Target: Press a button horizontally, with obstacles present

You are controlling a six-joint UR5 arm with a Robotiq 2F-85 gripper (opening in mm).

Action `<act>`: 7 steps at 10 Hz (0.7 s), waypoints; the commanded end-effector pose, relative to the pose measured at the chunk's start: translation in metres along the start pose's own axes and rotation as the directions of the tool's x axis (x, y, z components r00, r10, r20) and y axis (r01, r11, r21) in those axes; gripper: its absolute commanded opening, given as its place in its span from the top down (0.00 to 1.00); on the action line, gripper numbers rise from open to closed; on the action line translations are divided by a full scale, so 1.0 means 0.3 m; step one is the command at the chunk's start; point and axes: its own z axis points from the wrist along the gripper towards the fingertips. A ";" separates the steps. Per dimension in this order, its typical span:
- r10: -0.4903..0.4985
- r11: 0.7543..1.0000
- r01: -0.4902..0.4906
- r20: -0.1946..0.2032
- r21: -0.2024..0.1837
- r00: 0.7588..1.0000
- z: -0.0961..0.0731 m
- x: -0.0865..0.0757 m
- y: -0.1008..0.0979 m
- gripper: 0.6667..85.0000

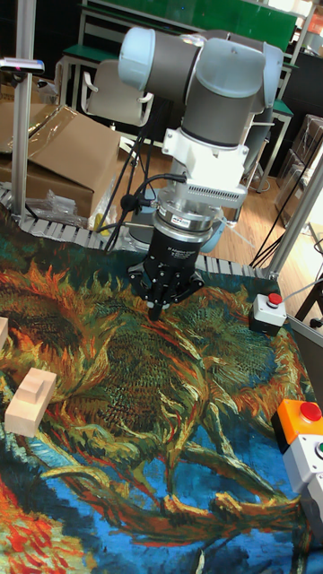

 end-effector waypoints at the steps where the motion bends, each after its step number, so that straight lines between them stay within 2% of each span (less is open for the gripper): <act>1: 0.000 1.000 0.000 0.010 0.002 1.000 -0.004 -0.008 -0.004 0.92; 2: -0.003 1.000 0.002 0.014 0.017 1.000 -0.008 -0.013 -0.022 0.92; 4: -0.010 1.000 0.010 -0.001 0.019 1.000 -0.005 -0.013 -0.075 0.93; 6: -0.084 0.996 0.084 0.002 0.025 0.996 0.030 -0.034 -0.229 0.94; 7: -0.130 0.991 0.130 0.004 0.034 0.991 0.033 -0.035 -0.278 0.94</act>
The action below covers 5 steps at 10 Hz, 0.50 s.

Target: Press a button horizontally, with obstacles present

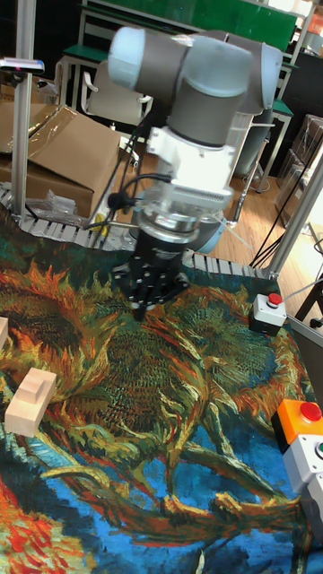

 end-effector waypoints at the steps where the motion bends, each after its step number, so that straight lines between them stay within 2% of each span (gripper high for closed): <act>1: -0.102 0.994 0.101 0.024 0.032 0.994 0.020 -0.022 -0.147 0.94; 3: -0.058 0.998 0.058 0.024 0.008 0.998 0.020 -0.020 -0.128 0.90; 5: 0.009 1.000 -0.009 0.014 0.015 1.000 0.020 -0.011 -0.135 0.90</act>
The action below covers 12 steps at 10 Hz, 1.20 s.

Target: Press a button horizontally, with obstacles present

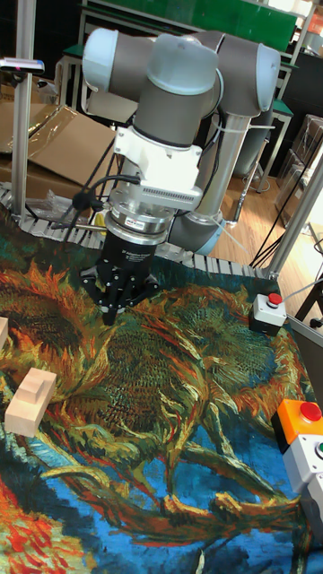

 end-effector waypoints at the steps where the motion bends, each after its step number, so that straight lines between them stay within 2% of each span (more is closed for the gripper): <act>1: 0.036 0.999 -0.036 -0.003 0.015 0.999 0.000 0.012 -0.039 0.90; 3: -0.036 0.998 0.037 -0.017 0.056 0.999 0.047 0.068 -0.219 0.89; 4: -0.072 0.995 0.073 -0.016 0.073 0.997 0.062 0.079 -0.278 0.89; 6: -0.068 0.997 0.068 -0.006 0.044 0.998 0.064 0.072 -0.252 0.85; 8: -0.029 0.999 0.030 -0.028 0.035 0.999 0.055 0.089 -0.235 0.85; 9: -0.022 0.999 0.023 -0.038 0.032 0.999 0.022 0.081 -0.180 0.86; 10: -0.020 1.000 0.021 -0.035 0.016 0.999 0.029 0.075 -0.164 0.86; 11: -0.048 0.998 0.050 -0.036 0.036 0.998 0.070 0.071 -0.232 0.89; 12: -0.078 0.996 0.079 -0.022 0.037 0.997 0.071 0.058 -0.232 0.89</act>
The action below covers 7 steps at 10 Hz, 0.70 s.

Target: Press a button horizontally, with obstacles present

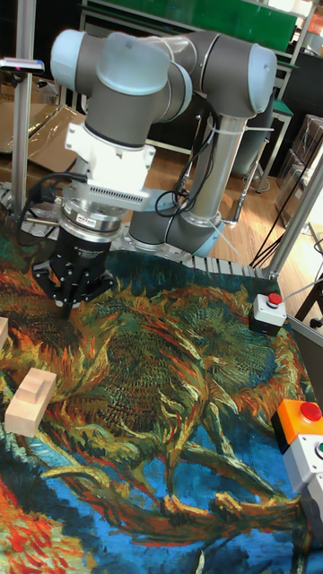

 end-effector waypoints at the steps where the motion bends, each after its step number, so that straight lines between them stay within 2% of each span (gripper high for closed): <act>1: -0.037 0.999 0.037 0.021 -0.005 0.999 0.014 -0.022 -0.014 0.93; 2: -0.005 1.000 0.005 0.019 0.010 1.000 0.014 -0.020 -0.027 0.99; 3: -0.012 1.000 0.011 0.009 0.016 1.000 0.014 -0.012 -0.033 0.99; 4: -0.011 1.000 0.011 0.016 -0.002 1.000 0.014 -0.018 -0.017 0.99; 5: 0.033 0.998 -0.031 0.035 -0.045 0.999 0.012 -0.035 0.020 0.99; 7: 0.088 0.994 -0.085 0.044 -0.070 0.995 0.011 -0.047 0.038 0.99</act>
